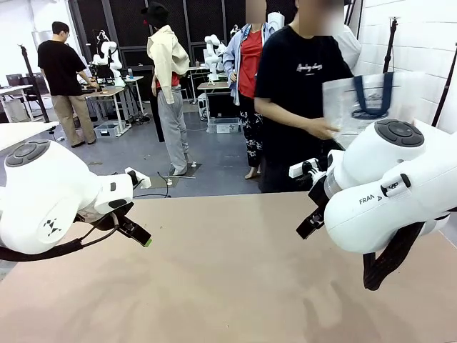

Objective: Transfer purchased items from the store into the shopping bag.
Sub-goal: Open the Reusable shopping bag in the center of the table.

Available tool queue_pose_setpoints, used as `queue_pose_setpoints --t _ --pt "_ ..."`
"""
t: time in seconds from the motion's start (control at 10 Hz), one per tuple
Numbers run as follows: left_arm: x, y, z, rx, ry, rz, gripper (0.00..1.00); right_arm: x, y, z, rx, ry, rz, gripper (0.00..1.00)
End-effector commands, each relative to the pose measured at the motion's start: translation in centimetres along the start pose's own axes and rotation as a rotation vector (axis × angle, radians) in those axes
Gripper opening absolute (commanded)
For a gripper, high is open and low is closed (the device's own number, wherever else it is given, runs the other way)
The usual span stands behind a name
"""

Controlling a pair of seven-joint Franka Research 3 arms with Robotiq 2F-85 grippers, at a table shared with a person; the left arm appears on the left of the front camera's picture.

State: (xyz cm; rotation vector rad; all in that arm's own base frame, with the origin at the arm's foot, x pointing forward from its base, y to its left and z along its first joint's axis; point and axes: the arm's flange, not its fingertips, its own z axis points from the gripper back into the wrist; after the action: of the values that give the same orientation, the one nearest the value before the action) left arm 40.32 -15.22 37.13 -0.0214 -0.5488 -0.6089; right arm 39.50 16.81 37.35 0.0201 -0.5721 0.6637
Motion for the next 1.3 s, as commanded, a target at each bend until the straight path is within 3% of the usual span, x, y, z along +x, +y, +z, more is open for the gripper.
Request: queue_pose_setpoints --t 0.0,1.2 --pt "-0.03 0.11 0.00 0.001 0.000 0.002 1.00 0.00 -0.01 0.00 0.000 0.000 0.000 1.00" --pt "-0.03 0.11 0.00 0.001 0.000 0.002 1.00 0.00 -0.01 0.00 0.000 0.000 0.000 1.00"
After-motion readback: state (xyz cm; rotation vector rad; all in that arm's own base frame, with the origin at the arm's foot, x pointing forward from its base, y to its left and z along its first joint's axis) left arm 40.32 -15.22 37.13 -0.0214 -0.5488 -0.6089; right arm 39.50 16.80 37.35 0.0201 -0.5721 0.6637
